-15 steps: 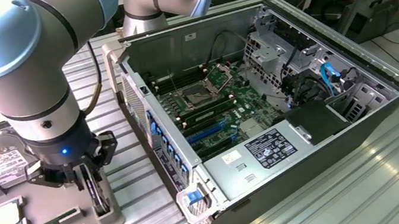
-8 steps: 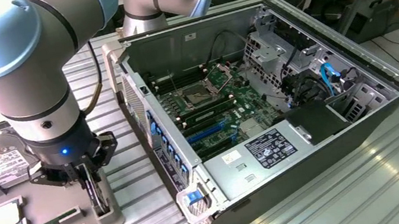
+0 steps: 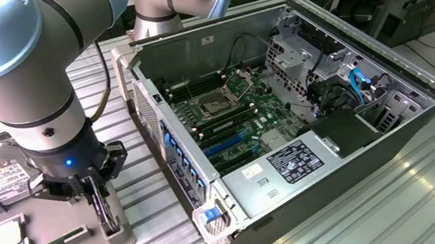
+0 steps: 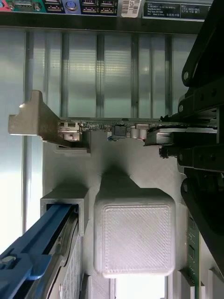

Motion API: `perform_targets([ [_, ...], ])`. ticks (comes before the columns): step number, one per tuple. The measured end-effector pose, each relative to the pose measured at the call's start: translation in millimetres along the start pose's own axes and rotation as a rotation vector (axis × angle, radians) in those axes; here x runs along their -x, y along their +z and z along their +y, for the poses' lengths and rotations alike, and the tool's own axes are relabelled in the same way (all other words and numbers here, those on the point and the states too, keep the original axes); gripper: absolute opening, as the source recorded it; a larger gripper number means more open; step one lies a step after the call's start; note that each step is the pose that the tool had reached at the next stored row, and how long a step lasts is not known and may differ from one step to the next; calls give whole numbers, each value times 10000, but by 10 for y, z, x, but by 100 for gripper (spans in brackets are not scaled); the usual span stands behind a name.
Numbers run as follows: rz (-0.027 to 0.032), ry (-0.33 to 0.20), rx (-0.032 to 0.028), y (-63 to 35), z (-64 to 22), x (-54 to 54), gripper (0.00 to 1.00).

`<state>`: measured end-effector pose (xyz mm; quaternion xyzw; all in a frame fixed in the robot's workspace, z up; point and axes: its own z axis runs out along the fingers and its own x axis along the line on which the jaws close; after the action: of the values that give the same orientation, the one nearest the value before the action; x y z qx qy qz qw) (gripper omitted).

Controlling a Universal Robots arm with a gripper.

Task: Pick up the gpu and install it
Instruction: 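Pick up the gpu and move the gpu toward the slot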

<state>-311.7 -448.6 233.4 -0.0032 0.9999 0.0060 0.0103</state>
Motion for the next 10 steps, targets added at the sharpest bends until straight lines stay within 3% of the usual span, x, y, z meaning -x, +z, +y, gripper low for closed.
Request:
perform_targets([
  [10,-1,-1,1,-102,-1,2,28],
])
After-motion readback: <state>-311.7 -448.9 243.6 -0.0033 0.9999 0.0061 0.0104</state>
